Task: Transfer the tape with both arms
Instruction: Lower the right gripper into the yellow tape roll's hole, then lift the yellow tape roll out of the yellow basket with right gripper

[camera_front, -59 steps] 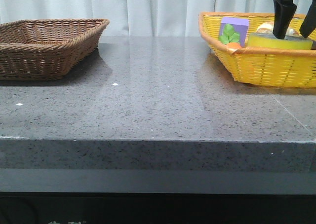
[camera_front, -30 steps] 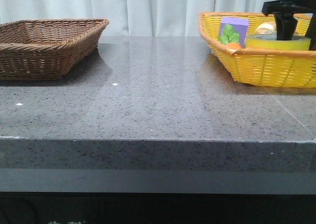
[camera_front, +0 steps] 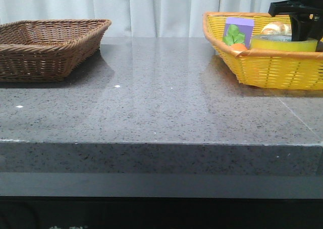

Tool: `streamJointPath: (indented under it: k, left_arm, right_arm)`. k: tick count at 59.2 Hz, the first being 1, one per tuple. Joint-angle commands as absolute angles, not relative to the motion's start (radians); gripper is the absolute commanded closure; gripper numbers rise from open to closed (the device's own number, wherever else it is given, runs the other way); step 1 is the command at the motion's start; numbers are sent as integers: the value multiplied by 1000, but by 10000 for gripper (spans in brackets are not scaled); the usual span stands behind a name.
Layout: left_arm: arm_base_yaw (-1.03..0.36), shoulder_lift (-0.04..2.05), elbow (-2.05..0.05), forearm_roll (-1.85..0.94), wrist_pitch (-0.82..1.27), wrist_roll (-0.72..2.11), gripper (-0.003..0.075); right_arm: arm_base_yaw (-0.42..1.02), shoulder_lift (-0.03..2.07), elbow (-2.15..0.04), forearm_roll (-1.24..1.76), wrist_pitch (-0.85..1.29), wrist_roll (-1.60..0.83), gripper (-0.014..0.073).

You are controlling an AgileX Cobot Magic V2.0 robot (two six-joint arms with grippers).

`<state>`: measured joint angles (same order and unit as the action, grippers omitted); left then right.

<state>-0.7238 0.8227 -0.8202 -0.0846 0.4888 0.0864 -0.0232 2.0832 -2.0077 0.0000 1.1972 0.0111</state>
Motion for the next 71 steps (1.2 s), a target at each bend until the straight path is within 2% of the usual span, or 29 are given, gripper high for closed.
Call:
streamJointPath:
  k: [1,13,32,47,71]
  left_arm:
    - [-731,818,-855,-94,409,86,174]
    - [-731,818,-855,-94,409,86,174]
    - [-731,818,-855,-94,411,86,174]
    - [-731,818,-855,-94,411,86,174]
    - [-731,818,-855,-94,411,86,174]
  right_arm:
    - [-31,2021,-2033,0,1200,9,498]
    - [-31,1986,-2033,0,1227,9,499]
    - [12,1821,-2033,0,1227,-31,499]
    - [183,1731,-2033,0,1227,-61,499]
    - [494,1777,-2029,0,1198,-61,499]
